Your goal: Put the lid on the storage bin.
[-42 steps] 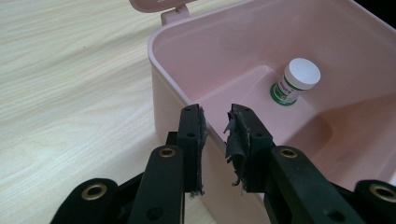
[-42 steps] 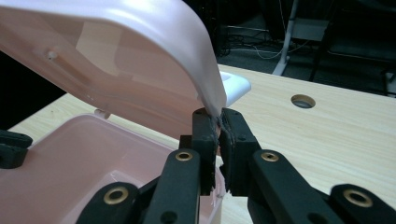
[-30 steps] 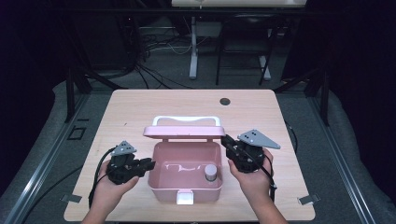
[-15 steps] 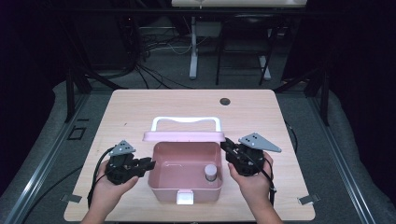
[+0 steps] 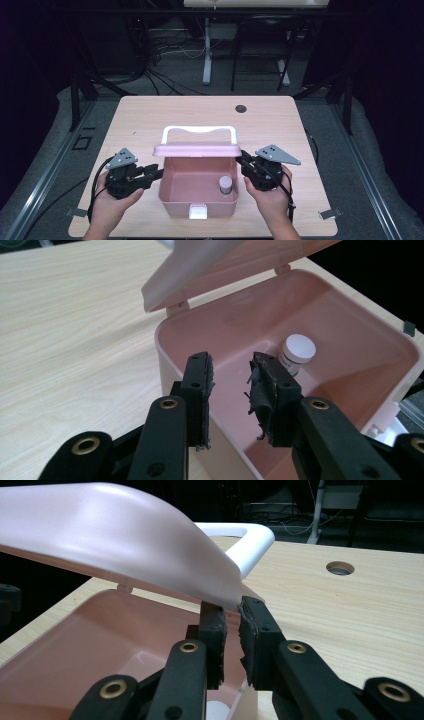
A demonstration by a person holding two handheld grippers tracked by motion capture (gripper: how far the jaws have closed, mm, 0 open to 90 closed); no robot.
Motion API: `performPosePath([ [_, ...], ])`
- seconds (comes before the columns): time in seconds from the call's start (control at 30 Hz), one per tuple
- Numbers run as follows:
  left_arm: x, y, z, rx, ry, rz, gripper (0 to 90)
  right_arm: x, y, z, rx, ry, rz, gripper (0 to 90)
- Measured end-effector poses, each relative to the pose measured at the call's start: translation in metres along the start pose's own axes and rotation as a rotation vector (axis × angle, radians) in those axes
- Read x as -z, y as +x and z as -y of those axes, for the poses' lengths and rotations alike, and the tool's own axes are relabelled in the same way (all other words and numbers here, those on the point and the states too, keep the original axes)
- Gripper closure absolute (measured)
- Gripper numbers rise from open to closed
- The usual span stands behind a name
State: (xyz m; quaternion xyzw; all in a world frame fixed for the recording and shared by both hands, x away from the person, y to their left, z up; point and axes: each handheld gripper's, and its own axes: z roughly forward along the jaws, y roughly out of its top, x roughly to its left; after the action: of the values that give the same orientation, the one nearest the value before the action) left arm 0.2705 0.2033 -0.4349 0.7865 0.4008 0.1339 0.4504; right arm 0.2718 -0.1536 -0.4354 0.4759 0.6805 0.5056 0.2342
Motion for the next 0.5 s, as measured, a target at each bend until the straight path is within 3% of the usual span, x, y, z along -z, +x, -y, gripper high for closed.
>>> performPosePath([
  [0.5,0.016,-0.006,-0.007,-0.025,-0.053,-0.011,68.9,0.001,0.000,0.008,-0.012,0.008,-0.009,79.0],
])
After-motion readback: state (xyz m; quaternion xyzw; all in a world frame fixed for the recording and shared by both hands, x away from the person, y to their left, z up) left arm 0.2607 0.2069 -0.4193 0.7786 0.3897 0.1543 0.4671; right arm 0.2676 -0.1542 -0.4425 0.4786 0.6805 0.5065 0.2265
